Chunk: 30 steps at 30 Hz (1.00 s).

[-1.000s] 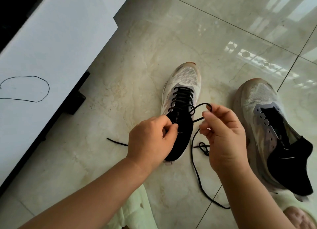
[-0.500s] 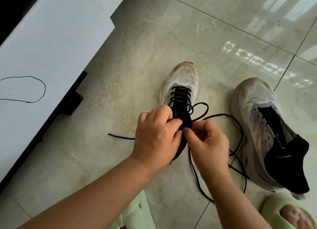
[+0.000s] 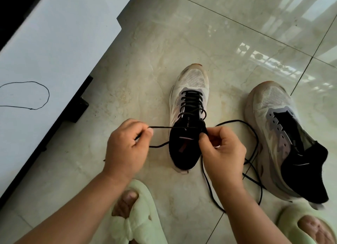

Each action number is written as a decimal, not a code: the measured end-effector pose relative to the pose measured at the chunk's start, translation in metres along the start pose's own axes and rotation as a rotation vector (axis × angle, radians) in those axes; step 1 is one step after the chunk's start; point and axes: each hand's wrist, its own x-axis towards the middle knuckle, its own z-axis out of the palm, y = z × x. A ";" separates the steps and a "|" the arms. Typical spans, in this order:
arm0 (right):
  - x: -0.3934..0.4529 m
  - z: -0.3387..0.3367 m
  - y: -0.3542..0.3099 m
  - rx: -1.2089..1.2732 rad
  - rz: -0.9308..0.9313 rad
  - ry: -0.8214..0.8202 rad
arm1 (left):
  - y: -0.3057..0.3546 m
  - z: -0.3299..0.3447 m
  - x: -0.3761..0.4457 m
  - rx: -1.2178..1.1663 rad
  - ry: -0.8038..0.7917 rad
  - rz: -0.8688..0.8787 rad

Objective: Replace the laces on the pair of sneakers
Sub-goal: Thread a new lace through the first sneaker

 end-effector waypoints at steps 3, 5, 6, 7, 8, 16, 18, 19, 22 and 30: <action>0.001 0.002 -0.001 -0.087 -0.082 0.041 | -0.005 -0.002 0.003 -0.086 0.026 -0.115; 0.001 0.002 -0.001 -0.111 -0.093 0.056 | -0.004 -0.003 0.006 -0.116 0.034 -0.142; 0.002 0.001 -0.001 -0.117 -0.073 0.062 | -0.003 -0.004 0.008 -0.108 0.023 -0.133; 0.002 0.001 0.000 -0.127 -0.051 0.066 | -0.001 -0.005 0.009 -0.104 0.001 -0.120; 0.002 0.001 0.000 -0.135 -0.041 0.066 | 0.003 -0.006 0.010 -0.124 -0.038 -0.104; -0.003 0.000 -0.002 -0.219 -0.412 -0.130 | 0.029 0.004 -0.004 0.102 -0.543 0.231; -0.003 0.000 0.001 -0.244 -0.406 -0.068 | 0.030 0.010 -0.003 0.254 -0.417 0.207; -0.002 0.000 0.002 -0.245 -0.381 -0.034 | 0.032 0.012 -0.003 0.248 -0.356 0.201; 0.000 0.000 0.004 -0.216 -0.328 -0.014 | 0.040 0.022 -0.004 0.190 -0.227 0.234; 0.000 0.000 0.005 -0.172 -0.339 -0.001 | 0.036 0.035 0.004 0.298 -0.161 0.296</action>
